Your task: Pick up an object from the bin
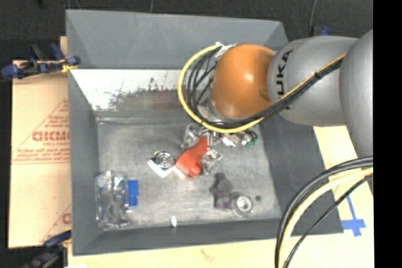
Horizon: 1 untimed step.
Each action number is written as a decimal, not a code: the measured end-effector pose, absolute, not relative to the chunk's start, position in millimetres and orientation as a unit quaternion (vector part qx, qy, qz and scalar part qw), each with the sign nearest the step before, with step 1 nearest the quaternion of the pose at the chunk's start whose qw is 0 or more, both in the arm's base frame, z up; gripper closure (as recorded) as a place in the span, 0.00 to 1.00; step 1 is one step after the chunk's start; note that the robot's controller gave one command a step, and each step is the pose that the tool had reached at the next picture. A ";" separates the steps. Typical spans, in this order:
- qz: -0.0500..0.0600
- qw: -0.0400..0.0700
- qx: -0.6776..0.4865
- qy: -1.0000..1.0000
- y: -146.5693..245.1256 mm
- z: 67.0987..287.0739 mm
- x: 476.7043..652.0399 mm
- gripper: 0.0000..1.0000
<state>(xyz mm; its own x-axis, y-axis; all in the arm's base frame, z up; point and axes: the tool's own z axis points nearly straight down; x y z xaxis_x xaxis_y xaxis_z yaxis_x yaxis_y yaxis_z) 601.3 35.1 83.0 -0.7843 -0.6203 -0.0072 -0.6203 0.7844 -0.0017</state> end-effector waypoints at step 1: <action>-0.001 0.004 -0.324 0.946 34.3 136.8 603.6 1.00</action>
Offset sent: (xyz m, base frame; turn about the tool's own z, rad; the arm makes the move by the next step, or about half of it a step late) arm 0.0001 0.0000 0.0497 0.0000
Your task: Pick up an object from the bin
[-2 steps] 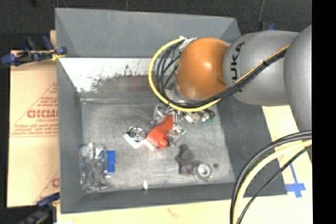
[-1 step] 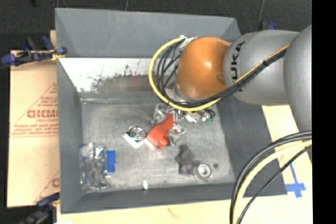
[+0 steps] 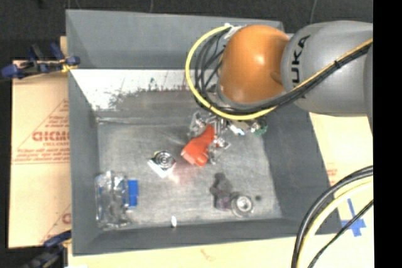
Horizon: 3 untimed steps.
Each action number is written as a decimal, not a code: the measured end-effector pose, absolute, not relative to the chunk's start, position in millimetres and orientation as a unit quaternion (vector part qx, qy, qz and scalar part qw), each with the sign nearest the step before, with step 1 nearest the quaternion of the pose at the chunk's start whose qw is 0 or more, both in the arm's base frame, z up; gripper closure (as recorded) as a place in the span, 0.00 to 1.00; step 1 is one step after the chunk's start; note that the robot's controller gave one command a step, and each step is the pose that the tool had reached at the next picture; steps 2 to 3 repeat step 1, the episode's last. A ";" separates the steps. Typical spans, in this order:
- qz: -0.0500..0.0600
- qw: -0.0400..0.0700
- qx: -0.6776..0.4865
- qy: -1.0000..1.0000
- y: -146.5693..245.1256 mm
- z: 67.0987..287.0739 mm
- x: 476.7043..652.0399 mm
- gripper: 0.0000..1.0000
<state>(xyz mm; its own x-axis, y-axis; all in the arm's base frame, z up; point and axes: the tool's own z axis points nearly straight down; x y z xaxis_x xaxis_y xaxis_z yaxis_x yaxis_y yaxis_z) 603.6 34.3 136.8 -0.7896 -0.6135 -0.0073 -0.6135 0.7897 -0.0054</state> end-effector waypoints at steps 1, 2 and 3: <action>0.000 0.003 -0.321 0.947 34.1 137.8 605.1 1.00; 0.000 0.003 -0.321 0.947 34.1 137.8 605.1 1.00; 0.000 0.003 -0.321 0.947 34.1 137.8 605.1 1.00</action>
Offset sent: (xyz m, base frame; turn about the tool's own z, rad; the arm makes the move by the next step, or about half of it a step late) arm 0.0001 0.0000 0.0002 0.0000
